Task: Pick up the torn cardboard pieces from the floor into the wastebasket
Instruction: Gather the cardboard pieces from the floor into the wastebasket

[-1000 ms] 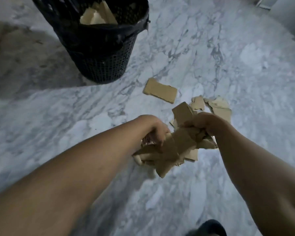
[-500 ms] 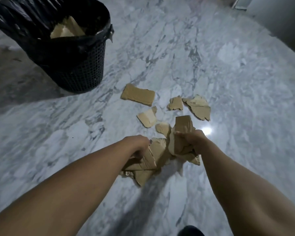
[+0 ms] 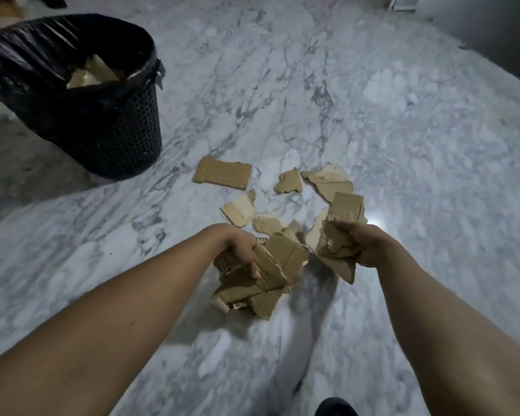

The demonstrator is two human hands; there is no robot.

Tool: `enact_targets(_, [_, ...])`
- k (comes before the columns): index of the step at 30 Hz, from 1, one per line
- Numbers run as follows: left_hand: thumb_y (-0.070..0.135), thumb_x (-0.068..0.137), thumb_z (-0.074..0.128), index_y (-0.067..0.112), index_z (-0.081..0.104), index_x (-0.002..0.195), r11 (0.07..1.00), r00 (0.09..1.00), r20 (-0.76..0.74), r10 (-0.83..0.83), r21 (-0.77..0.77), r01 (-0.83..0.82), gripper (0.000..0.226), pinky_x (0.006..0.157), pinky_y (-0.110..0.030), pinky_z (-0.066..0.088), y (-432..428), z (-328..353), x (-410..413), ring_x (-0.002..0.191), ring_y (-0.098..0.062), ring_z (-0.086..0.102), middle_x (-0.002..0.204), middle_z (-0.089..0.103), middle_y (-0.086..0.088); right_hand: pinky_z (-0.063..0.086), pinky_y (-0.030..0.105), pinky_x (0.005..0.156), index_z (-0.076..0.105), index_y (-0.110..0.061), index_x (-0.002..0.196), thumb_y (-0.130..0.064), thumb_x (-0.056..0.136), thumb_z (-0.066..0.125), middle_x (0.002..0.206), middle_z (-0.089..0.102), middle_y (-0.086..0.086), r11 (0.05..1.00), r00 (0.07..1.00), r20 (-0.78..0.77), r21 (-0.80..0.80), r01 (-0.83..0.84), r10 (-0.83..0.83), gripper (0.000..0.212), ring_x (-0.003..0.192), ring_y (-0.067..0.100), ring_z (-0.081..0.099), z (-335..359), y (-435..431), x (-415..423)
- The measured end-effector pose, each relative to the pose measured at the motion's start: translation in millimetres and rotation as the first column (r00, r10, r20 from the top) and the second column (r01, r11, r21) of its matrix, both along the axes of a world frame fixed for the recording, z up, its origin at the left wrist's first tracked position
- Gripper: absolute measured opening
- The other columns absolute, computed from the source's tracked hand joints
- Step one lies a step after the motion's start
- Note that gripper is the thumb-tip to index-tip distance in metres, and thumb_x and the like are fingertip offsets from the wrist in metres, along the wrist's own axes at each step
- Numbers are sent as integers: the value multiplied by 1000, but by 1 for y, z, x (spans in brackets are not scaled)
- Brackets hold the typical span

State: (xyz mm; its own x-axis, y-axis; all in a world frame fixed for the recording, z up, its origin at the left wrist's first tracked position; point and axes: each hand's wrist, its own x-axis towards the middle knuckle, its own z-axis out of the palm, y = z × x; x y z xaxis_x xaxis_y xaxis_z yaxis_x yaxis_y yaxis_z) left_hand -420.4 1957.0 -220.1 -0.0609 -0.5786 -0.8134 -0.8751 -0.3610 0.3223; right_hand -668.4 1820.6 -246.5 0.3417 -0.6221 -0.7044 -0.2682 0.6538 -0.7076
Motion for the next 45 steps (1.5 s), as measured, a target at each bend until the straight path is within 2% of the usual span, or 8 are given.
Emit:
enact_targets(5, [52,77,76,17,56,133,975,972,230,-44,-202,92,69,112,-52,31,-1,-36,-17,144,-36,16,162,6,-6,63,48,74,68,-4,111,-38,71,90,97,75,15,956,926,-313,-132,-261,210,57,86,34,74,9,0,27])
enact_targets(17, [45,73,79,18,65,103,980,985,115,127,-168,-107,43,90,-42,42,33,-51,4,98,-22,61,103,68,-1,49,42,92,56,-11,124,-68,72,59,110,55,15,395,255,-879,-85,-915,402,77,111,35,55,-27,18,102])
enact_targets(20, [35,76,81,11,57,110,972,986,35,165,-178,-156,48,78,-36,50,40,-47,6,94,-22,61,104,62,-5,54,43,89,59,-16,101,-53,61,65,86,58,1,507,389,-827,-151,-848,405,55,95,28,63,-26,23,104])
enact_targets(24, [28,75,84,12,50,119,952,959,-89,268,-130,-278,59,77,-37,55,48,-43,14,100,-23,61,112,60,-8,45,34,79,51,-6,124,-34,73,83,108,56,10,672,514,-789,-180,-718,338,67,108,33,61,-20,36,104])
enact_targets(34, [23,89,71,14,65,119,878,889,-243,388,-197,-437,32,62,-22,56,36,27,84,83,-18,65,109,67,-4,56,36,78,65,1,113,-37,79,83,103,69,11,749,652,-708,-269,-605,271,54,87,26,65,34,3,130])
enact_targets(38, [18,77,75,5,68,108,682,776,-293,558,-372,-631,34,79,-48,57,14,126,157,88,-35,70,107,70,-20,60,39,63,62,-4,111,-47,75,85,95,69,13,732,860,-483,-525,-434,163,61,81,30,68,109,-5,213])
enact_targets(41, [17,81,67,2,67,106,502,742,-216,634,-615,-608,30,66,-36,51,16,212,205,77,-27,63,95,65,-14,62,43,71,60,-7,115,-49,77,80,101,69,11,713,963,-221,-650,-264,155,61,89,30,69,165,-6,288])
enact_targets(45, [18,95,55,8,45,138,105,541,-345,767,-764,-636,45,84,-29,40,26,261,271,116,-28,52,131,52,-12,58,36,80,60,-8,118,-26,82,67,105,66,8,782,977,-28,-595,-185,210,40,90,23,65,224,9,381])
